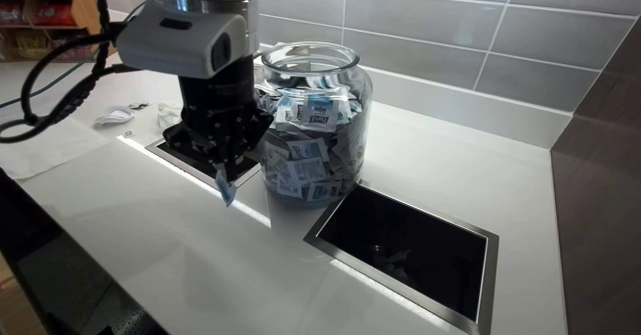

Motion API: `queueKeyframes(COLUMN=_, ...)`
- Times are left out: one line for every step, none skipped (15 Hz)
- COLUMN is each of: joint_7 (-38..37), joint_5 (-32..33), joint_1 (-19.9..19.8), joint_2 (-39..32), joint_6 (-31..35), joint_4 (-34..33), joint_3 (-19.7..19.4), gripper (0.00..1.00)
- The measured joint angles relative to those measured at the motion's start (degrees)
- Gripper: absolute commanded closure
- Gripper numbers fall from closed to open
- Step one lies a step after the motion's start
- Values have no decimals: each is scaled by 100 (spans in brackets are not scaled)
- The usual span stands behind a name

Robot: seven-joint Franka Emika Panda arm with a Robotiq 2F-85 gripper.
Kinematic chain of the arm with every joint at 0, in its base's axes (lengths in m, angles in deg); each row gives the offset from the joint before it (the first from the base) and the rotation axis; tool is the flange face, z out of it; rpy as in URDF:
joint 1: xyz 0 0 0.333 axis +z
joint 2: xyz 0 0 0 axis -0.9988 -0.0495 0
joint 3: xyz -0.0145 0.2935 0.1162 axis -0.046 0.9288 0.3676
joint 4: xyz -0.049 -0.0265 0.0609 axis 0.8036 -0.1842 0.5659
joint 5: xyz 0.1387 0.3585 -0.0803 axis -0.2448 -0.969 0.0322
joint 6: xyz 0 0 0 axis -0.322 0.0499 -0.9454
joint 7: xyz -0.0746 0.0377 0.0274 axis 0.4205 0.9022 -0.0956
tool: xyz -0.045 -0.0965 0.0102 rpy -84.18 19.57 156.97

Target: Pick up one white sachet from the jar and put it on the counter

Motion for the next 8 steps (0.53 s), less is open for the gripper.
queueKeyframes(joint_7=67, joint_5=2, joint_1=0, joint_2=-27, joint_6=132, joint_4=62, joint_3=-4, gripper=100)
queueKeyframes(joint_7=129, joint_5=4, joint_1=0, joint_2=-60, joint_6=239, joint_4=107, joint_3=-8, gripper=100)
queueKeyframes(joint_7=202, joint_5=5, joint_1=0, joint_2=-91, joint_6=327, joint_4=145, joint_3=-10, gripper=100)
queueKeyframes(joint_7=258, joint_5=8, joint_1=0, joint_2=-118, joint_6=399, joint_4=177, joint_3=-12, gripper=100)
queueKeyframes(joint_7=303, joint_5=13, joint_1=0, joint_2=-148, joint_6=437, joint_4=197, joint_3=-14, gripper=100)
queueKeyframes(joint_7=340, joint_5=22, joint_1=0, joint_2=-173, joint_6=442, joint_4=202, joint_3=-15, gripper=100)
queueKeyframes(joint_7=376, joint_5=31, joint_1=0, joint_2=-195, joint_6=442, joint_4=202, joint_3=-18, gripper=100)
queueKeyframes(joint_7=404, joint_5=38, joint_1=0, joint_2=-215, joint_6=442, joint_4=202, joint_3=-21, gripper=90)
